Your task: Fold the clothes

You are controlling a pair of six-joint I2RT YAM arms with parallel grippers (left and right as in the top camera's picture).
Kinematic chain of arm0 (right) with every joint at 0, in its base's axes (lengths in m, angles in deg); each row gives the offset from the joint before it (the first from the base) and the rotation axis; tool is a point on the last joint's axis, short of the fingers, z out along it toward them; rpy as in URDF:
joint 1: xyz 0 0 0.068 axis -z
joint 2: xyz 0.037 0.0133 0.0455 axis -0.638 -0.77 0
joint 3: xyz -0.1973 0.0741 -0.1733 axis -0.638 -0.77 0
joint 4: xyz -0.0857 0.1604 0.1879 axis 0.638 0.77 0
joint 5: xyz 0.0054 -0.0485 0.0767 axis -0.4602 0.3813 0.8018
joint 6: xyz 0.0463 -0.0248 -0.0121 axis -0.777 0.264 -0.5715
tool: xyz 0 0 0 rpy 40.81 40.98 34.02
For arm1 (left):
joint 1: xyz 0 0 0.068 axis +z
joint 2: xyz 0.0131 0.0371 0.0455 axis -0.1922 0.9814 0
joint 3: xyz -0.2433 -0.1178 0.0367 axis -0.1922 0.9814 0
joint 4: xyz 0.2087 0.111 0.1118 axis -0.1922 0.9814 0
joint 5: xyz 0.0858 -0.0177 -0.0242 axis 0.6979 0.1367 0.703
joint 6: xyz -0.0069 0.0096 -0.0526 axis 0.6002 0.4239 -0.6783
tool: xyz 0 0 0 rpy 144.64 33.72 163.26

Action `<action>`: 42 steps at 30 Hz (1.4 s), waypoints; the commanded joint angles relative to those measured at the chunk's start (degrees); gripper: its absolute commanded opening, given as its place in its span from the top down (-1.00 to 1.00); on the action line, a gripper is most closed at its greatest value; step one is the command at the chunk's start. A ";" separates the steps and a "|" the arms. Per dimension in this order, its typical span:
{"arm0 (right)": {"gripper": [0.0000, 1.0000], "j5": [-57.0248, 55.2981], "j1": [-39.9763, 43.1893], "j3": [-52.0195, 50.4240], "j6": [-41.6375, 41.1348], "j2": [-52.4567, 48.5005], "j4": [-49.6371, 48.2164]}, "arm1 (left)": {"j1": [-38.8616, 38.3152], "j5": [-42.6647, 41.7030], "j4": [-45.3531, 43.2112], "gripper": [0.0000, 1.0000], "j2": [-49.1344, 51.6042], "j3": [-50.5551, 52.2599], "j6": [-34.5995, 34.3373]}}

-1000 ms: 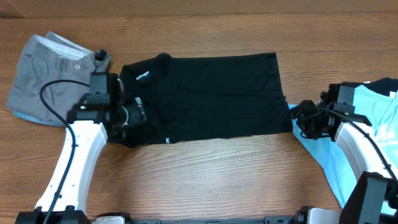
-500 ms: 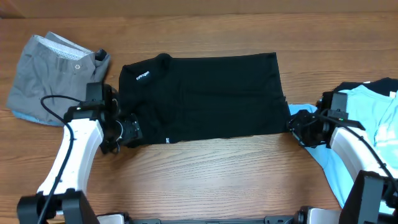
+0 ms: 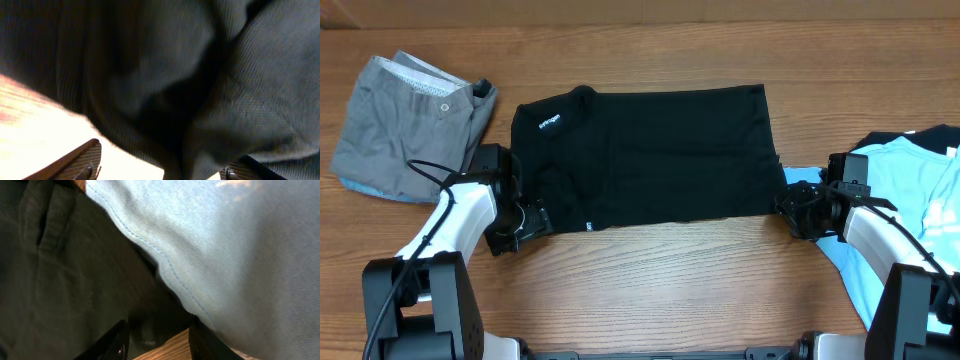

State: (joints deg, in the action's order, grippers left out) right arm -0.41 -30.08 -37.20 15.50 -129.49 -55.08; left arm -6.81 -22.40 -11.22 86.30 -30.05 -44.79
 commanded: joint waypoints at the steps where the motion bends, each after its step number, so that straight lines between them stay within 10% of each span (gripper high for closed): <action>1: 0.16 1.09 -0.20 -0.55 -0.33 -0.33 -0.52 | 0.33 2.03 -1.73 -0.30 1.42 0.35 1.07; 6: 0.16 1.53 -0.20 -0.55 1.25 -0.33 0.76 | 0.81 7.65 -3.56 0.91 1.95 0.33 0.83; 27: 0.00 8.37 -7.69 -2.69 9.86 -0.33 5.49 | 15.47 0.35 -0.44 0.91 1.14 -0.35 7.72; 33: 0.92 2.64 -7.06 -2.62 6.71 -0.33 7.37 | 15.47 0.37 -0.42 0.91 1.14 -0.35 7.69; 42: 0.85 -6.51 -2.14 5.11 5.49 -0.04 17.38 | 16.31 0.20 0.07 0.92 1.14 -0.61 7.93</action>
State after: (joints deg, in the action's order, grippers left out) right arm -1.02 -33.23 -35.76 21.70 -129.49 -39.08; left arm 8.91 -21.77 -11.33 87.64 -30.12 -38.36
